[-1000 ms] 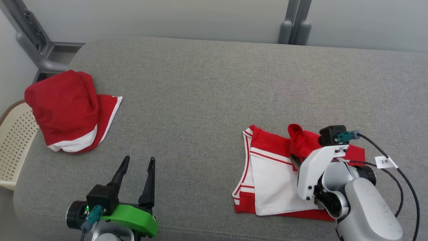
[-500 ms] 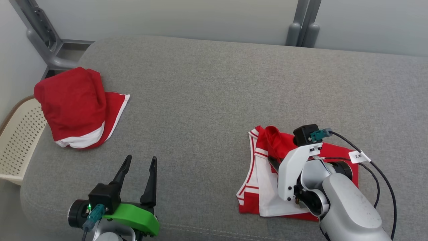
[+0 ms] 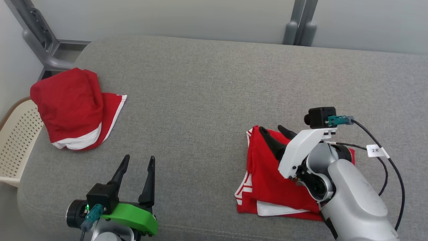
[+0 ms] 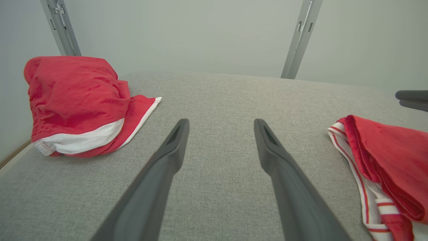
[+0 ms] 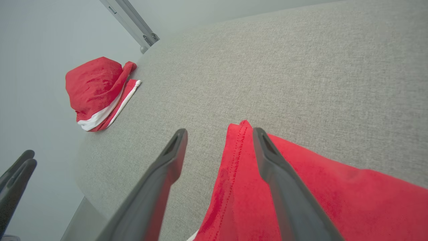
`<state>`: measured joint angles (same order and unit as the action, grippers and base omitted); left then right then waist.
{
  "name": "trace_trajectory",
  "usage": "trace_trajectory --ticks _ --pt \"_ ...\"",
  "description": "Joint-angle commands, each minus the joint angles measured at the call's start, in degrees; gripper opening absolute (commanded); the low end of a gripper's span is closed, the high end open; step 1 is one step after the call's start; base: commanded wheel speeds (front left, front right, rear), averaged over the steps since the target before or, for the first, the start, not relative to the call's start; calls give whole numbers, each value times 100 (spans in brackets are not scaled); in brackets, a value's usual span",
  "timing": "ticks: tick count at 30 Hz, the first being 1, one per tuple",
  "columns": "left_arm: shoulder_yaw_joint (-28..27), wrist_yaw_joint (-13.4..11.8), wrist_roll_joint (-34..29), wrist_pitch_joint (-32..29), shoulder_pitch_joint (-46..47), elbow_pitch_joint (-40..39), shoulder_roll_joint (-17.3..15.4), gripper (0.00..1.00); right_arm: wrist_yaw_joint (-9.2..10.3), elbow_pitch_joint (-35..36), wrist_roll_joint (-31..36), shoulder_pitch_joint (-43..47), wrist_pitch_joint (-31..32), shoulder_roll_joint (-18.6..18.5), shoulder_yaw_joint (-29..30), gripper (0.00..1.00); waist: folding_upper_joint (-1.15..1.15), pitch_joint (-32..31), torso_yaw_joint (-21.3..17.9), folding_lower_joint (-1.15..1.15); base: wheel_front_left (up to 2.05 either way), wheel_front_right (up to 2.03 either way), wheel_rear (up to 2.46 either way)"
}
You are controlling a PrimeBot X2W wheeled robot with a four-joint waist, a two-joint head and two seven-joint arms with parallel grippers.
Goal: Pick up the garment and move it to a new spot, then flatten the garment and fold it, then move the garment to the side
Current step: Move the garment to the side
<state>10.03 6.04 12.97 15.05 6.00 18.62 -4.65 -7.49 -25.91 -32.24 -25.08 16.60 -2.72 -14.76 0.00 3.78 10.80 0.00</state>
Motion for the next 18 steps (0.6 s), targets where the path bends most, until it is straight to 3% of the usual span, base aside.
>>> trace_trajectory --ticks 1,7,14,15,16,17,18 --pt "-15 11 -27 15 -5 -24 -15 100 0 53 160 6 -36 -34 130 100 0 2 -16 0 0 0 0" --pt "-34 -14 -46 15 -59 -52 -12 100 0 779 1503 574 307 -27 1219 100 0 -8 -85 0 0 0 0" --pt "-31 -1 -36 15 -51 -55 7 100 0 1902 2122 1537 857 -26 1552 100 0 -3 -132 0 0 0 0" --pt "-31 2 -33 15 -44 -57 8 100 0 1996 2145 1641 913 -28 1548 73 0 4 -139 0 0 0 0" --pt "-32 5 -33 15 -37 -56 9 100 0 2067 2169 1744 966 -28 1512 30 0 13 -145 0 0 0 0" --pt "-33 7 -33 15 -26 -58 10 100 0 2133 2192 1814 995 -27 1461 0 0 26 -150 0 0 0 0" --pt "-34 10 -34 15 -10 -60 11 100 0 2180 2213 1875 1027 -27 1393 0 0 38 -152 0 0 0 0"
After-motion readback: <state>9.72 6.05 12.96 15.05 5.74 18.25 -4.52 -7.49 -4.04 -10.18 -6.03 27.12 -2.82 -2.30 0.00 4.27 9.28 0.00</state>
